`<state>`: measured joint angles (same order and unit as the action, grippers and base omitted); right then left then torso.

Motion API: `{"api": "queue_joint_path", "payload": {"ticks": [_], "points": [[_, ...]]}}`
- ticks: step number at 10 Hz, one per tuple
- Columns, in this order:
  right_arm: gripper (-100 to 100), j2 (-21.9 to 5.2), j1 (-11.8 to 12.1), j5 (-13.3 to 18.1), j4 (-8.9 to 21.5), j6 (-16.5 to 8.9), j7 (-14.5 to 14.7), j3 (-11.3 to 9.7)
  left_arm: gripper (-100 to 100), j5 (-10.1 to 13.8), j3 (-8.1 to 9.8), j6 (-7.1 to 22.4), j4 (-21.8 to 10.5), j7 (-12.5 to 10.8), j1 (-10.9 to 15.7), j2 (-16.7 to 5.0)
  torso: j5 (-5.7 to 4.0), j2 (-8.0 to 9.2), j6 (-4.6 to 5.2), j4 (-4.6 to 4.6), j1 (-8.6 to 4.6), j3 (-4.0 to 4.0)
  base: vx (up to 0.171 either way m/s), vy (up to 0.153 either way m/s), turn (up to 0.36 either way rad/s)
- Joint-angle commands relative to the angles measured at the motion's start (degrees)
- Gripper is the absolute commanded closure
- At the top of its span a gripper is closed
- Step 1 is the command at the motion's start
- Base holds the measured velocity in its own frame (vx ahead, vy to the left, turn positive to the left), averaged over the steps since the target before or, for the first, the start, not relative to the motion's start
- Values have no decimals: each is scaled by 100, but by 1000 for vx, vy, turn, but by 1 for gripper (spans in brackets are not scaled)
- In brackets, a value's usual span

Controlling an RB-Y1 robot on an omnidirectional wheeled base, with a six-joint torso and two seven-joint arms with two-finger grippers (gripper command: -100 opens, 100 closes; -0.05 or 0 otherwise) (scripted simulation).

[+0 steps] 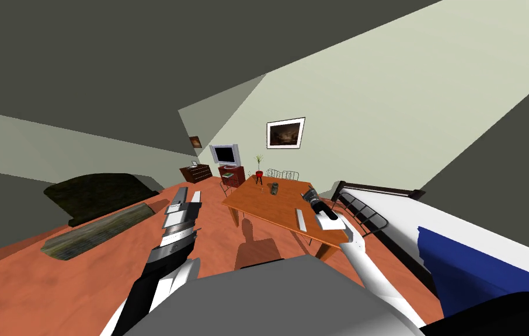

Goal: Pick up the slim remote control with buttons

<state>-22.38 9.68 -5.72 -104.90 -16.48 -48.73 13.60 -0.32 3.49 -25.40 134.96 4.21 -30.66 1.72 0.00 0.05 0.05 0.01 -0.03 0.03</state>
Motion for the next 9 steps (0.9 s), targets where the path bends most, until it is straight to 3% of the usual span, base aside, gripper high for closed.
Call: {"api": "queue_joint_path", "payload": {"ticks": [1, 2, 3, 4, 5, 7, 8, 9], "points": [[-100, -59, -148, -29, 258, -286, -286, 155, 0, 0, 0, 0, 0, 0, 0, 0, 0, 0, 0, 0, 0, 0, -11, 8, 173], [-100, -59, -148, -29, 258, -414, -413, 155, 0, 0, -1, 0, 0, 0, 1, 0, 0, -1, -5, 0, 0, -1, -10, 1, 116], [-100, -96, -306, -47, 521, -618, -591, 302, 0, 0, 0, 0, 0, 0, 0, 0, -1, 0, -1, 0, -1, 0, -14, -1, 183], [-100, -96, -306, -47, 543, -759, -746, 302, 0, 0, 0, 0, 0, 0, 1, 0, 0, 0, -4, 0, -1, 0, -11, -4, 99], [-100, -123, -463, -62, 756, -1004, -901, 450, 0, 0, 0, 0, 0, 0, 0, 0, -1, 0, 0, -1, -3, 0, -15, -4, 177], [-100, -123, -463, -62, 840, -1103, -1121, 450, 0, 0, 0, 0, 0, 0, 0, 0, -2, 1, 1, 0, -6, 0, -8, -7, 49], [-100, -141, -621, -76, 1130, -1337, -1338, 598, 0, 0, 0, 0, 0, 0, 0, 0, -1, 0, 2, 0, -5, 0, -9, -4, 180], [-100, -141, -621, -76, 1146, -1445, -1466, 598, 0, 0, 0, 0, 0, 0, 1, 0, -1, -2, -4, 0, -4, -1, -9, -14, 116]]}}
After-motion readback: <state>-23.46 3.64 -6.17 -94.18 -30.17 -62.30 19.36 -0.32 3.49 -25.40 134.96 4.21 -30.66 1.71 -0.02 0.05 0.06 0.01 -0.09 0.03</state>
